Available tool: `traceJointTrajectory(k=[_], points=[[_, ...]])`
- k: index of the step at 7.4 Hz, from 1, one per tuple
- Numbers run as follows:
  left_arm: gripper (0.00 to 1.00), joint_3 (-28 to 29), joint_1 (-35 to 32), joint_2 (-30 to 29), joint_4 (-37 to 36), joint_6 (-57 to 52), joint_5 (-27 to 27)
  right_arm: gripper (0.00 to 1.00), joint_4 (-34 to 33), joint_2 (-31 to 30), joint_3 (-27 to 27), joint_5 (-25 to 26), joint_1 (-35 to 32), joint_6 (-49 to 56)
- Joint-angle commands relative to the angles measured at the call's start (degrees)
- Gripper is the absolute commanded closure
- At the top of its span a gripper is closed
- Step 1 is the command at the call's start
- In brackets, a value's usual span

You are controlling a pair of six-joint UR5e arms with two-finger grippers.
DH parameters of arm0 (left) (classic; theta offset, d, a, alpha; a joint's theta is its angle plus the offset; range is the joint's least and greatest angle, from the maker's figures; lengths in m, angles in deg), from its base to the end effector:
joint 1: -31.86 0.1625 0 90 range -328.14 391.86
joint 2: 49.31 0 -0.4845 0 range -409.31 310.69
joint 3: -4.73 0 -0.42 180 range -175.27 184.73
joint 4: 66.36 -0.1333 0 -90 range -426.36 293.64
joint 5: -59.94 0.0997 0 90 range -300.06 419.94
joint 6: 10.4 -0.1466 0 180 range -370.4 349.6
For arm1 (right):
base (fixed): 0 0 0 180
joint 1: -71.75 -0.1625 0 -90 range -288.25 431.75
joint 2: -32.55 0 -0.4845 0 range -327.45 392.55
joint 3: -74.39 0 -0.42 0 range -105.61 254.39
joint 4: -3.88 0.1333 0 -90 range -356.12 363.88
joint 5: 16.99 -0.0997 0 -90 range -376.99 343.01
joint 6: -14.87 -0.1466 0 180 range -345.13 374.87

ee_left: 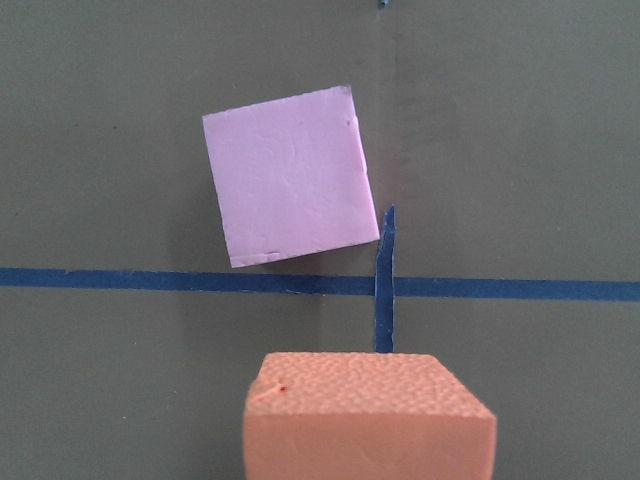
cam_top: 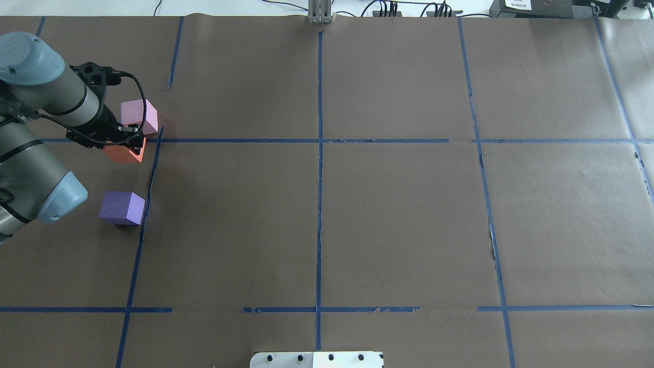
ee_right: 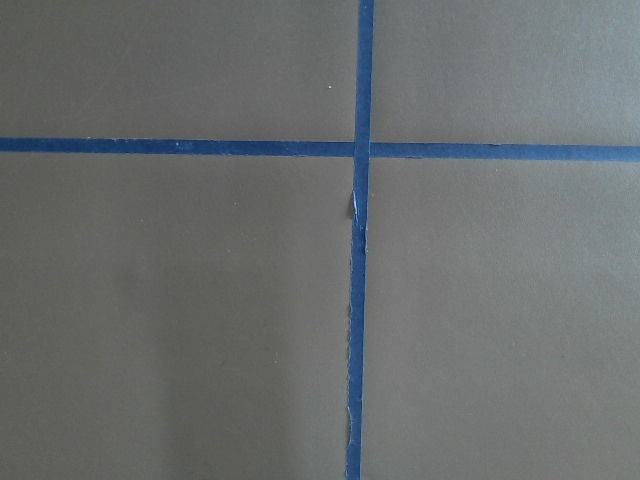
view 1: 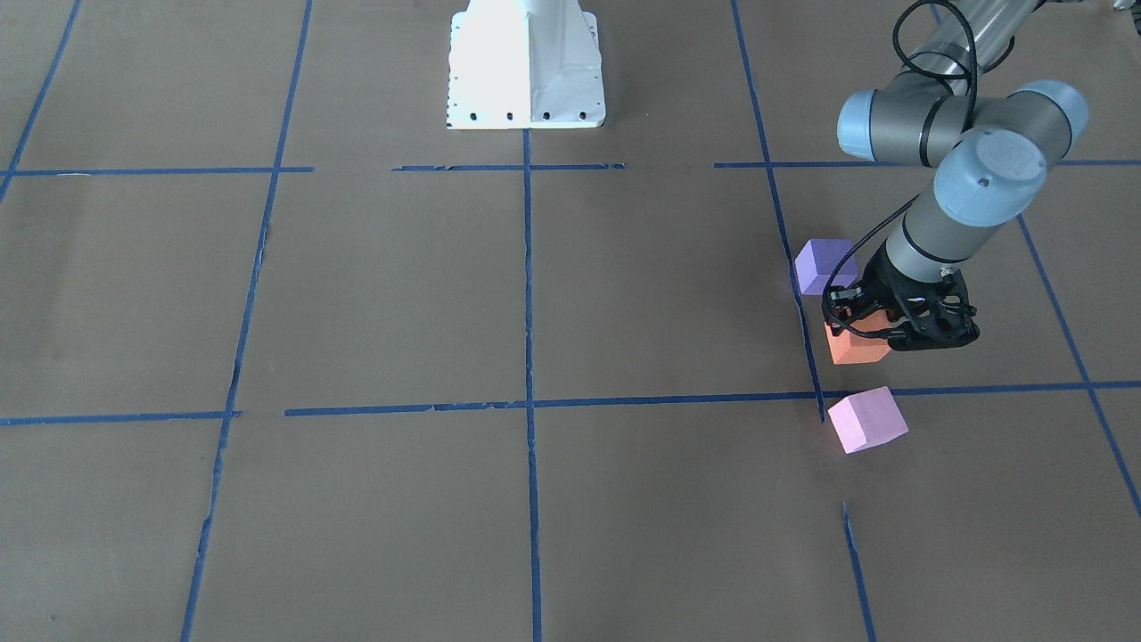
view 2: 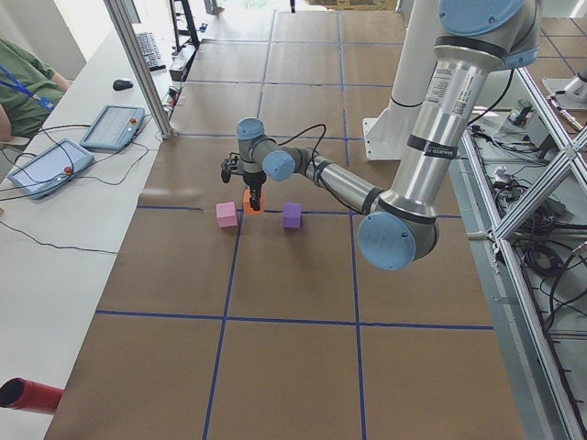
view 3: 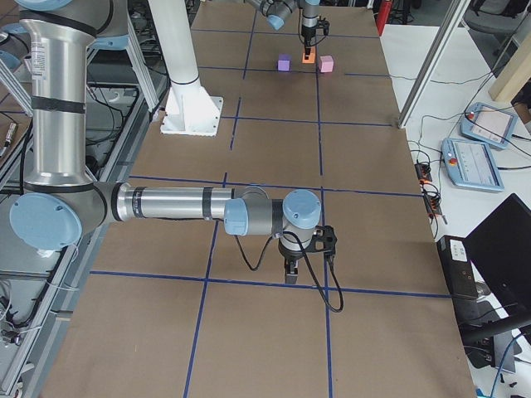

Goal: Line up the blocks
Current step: 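Carry the orange cube with the left gripper toward the pink cube, then lower the orange cube between the pink and purple cubes, open left gripper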

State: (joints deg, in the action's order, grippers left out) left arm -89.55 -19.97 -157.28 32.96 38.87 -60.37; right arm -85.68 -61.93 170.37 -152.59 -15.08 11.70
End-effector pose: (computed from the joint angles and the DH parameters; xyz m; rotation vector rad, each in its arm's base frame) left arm 0.3794 -0.5787 0.5200 0.0325 0.7437 -0.0390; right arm 0.0017 -0.4860 0.7337 -0.0120 -0.7963 -0.0135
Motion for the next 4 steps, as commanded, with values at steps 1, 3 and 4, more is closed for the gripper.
traceJointTrajectory(k=[1,3,4], points=[[1.0,2.2,0.1,0.0,2.1,0.2,-0.1,0.0,0.0,0.0,0.0,0.0,0.1,0.0],[1.0,2.3,0.2,0.0,2.1,0.6,-0.3,0.0,0.0,0.0,0.0,0.0,0.0,0.0],[1.0,2.3,0.2,0.0,2.1,0.7,-1.9,0.0,0.0,0.0,0.0,0.0,0.0,0.0]])
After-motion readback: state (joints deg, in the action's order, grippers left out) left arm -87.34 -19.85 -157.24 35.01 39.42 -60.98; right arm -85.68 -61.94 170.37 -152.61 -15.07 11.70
